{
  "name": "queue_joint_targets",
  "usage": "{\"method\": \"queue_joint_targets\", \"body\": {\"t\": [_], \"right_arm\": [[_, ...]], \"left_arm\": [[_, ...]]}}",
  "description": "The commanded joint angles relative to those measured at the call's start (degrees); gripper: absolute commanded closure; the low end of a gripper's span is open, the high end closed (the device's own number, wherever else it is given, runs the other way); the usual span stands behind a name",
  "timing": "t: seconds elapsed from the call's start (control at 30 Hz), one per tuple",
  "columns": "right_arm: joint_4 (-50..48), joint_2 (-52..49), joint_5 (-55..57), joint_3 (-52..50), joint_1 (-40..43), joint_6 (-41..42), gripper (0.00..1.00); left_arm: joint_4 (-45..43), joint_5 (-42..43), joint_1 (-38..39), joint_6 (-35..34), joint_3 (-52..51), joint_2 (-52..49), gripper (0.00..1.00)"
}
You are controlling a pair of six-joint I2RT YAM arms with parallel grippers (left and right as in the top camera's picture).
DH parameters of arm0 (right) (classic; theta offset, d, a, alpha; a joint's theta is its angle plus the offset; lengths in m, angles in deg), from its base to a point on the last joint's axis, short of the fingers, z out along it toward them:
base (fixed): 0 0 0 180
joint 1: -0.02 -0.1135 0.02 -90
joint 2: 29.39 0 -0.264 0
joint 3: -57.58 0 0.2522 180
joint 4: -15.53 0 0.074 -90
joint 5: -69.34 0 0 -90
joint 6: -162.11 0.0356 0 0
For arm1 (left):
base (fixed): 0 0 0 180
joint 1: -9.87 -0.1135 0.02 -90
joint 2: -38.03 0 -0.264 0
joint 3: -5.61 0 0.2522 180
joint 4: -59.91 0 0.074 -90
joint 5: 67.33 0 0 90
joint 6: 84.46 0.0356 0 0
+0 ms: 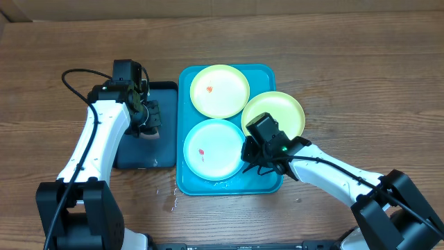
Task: Clean dirty plates on tray and stack at the side
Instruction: 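Lift the green sponge with the left gripper off the black tray, then carry the sponge with the left gripper over the white plate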
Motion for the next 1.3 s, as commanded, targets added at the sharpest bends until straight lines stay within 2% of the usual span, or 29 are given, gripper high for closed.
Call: {"method": "queue_joint_targets", "body": {"t": [0.0, 0.53, 0.77, 1.0, 1.07, 1.17, 1.27], "right_arm": [[-0.15, 0.0, 0.44, -0.35, -0.33, 0.15, 0.72], [-0.13, -0.22, 0.57, -0.35, -0.35, 0.2, 0.73], [-0.13, -0.55, 0.52, -0.35, -0.35, 0.22, 0.76], [-0.13, -0.55, 0.52, -0.35, -0.35, 0.24, 0.9], [-0.15, -0.55, 0.52, -0.35, -0.35, 0.24, 0.9], [-0.2, -0.57, 0.55, -0.35, -0.35, 0.24, 0.77], [-0.42, -0.81, 0.57, -0.35, -0.35, 0.24, 0.76]], "left_arm": [[-0.07, 1.11, -0.09, -0.07, 1.07, 1.07, 0.96], [-0.59, 1.36, -0.09, 1.92, 1.07, 1.07, 0.96], [-1.22, 2.86, -0.07, 3.76, 1.07, 1.07, 0.96], [-1.6, 4.31, -0.09, 4.85, 1.07, 1.07, 0.96], [-1.6, 4.31, -0.09, 4.85, 1.05, 1.07, 0.96], [-1.6, 4.31, -0.09, 4.85, 1.07, 1.07, 0.96], [-1.6, 4.31, -0.09, 4.83, 1.05, 1.07, 0.96]]}}
